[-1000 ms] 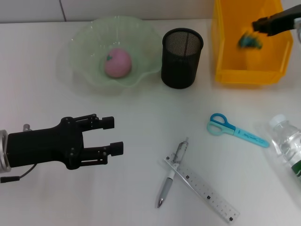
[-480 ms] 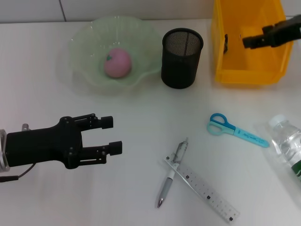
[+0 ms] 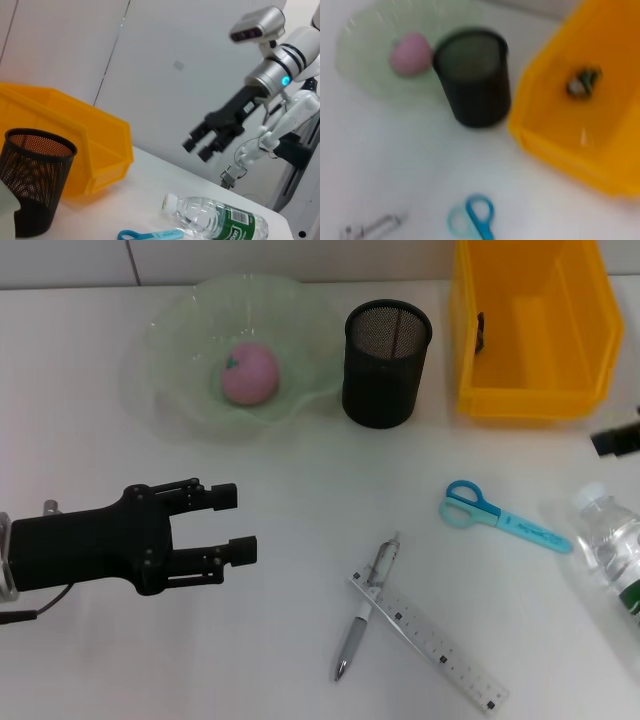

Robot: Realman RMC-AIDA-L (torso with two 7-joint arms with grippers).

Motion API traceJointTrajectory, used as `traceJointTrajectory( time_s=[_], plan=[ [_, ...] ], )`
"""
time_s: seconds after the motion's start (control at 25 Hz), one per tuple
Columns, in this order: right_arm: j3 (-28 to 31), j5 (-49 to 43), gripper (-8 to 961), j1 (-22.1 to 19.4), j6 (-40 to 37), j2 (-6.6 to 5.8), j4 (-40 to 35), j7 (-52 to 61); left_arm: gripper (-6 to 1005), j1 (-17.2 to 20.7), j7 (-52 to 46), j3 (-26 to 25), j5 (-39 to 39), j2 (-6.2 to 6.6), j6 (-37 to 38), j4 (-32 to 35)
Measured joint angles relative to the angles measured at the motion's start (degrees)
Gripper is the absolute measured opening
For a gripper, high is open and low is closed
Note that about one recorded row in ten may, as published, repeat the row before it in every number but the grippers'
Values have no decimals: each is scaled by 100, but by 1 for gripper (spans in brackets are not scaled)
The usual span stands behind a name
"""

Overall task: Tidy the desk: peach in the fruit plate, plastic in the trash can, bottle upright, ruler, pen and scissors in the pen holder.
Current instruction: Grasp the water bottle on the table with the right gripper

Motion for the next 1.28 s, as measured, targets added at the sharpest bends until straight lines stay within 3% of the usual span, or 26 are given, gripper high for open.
traceJointTrajectory(
  time_s=[0.28,0.64,0.96,1.28],
  plan=[
    [-85,-399,760,-436,-185,8,282,253,725,-80,-28,0,2,1,-14,0],
    [-180,-583,759,-504,-24,9,797,240,720,-154,-52,3,9,-9,-24,0],
    [-676,-841,760,-495,493,3,1387,221,715,-157,-53,1,11,-26,-23,0],
    [-811,-864,763,-480,668,0,1565,210,711,-145,-53,0,11,-35,-8,0]
  ],
)
